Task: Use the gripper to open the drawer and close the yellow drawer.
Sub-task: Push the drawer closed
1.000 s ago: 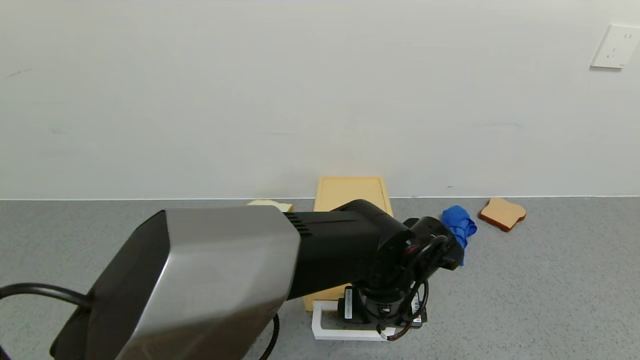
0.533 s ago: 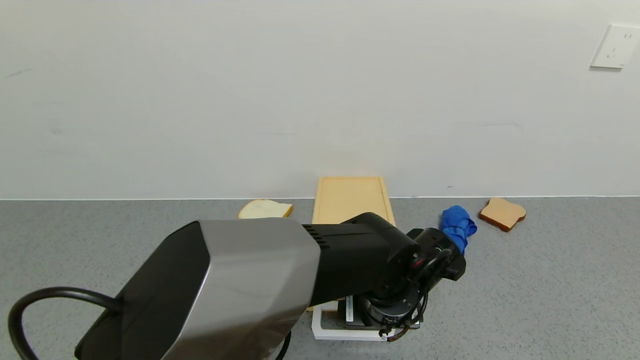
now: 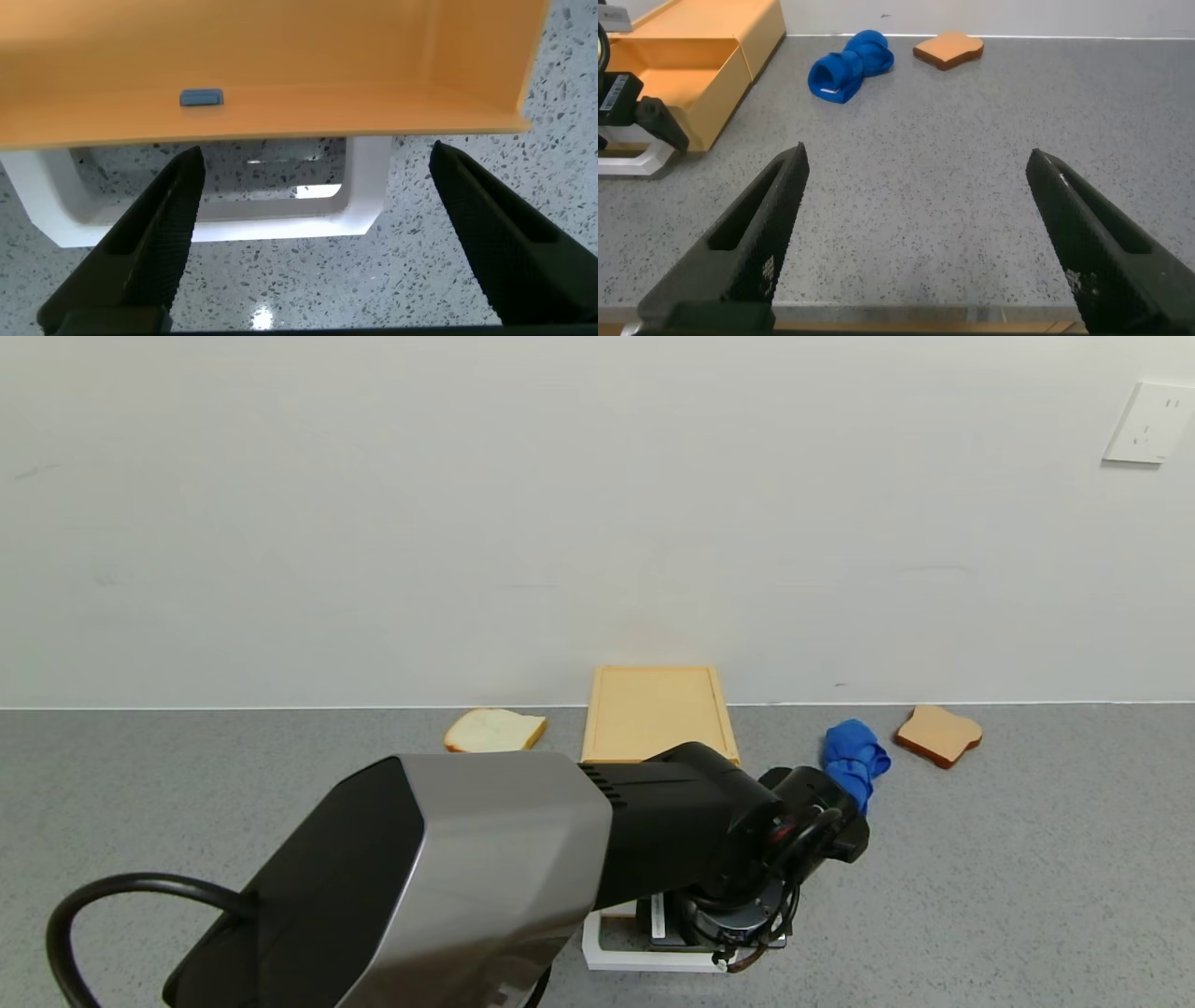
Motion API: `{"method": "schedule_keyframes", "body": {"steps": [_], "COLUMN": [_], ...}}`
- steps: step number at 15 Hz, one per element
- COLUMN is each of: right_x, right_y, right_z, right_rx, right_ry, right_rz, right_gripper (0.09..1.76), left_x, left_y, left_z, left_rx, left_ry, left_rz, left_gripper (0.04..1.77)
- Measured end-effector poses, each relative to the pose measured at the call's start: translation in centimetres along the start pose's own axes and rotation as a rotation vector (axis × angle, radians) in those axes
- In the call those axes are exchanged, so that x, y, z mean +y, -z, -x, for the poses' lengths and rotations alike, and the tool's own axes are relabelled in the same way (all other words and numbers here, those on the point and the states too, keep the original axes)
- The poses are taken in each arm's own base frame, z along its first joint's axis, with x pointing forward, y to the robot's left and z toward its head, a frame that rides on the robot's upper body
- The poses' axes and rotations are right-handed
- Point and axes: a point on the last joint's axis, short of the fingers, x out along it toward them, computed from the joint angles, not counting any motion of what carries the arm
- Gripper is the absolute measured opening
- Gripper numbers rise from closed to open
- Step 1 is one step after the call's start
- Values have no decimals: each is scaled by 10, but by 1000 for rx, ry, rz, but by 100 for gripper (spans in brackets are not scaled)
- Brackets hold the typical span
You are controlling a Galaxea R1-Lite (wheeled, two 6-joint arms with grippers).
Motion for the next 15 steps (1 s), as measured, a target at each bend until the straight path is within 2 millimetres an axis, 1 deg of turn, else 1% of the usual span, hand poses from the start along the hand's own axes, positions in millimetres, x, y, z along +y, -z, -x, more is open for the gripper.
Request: {"method": "schedule_keyframes", "body": {"steps": [7, 12, 15], "right_x": [0, 0, 0], "right_y": [0, 0, 0], "right_z": [0, 0, 0], "right_rx": [0, 0, 0], "right_ry": [0, 0, 0], "right_rz": [0, 0, 0], "right_gripper": [171, 171, 171], "left_x": [0, 0, 1], "left_y": [-4, -9, -11], "left_z": [-4, -6, -7], "left_rx": [-42, -101, -106], "left_ry": [-17, -29, -33], "left_rz": [-2, -31, -50], "left_gripper": [173, 173, 173]}}
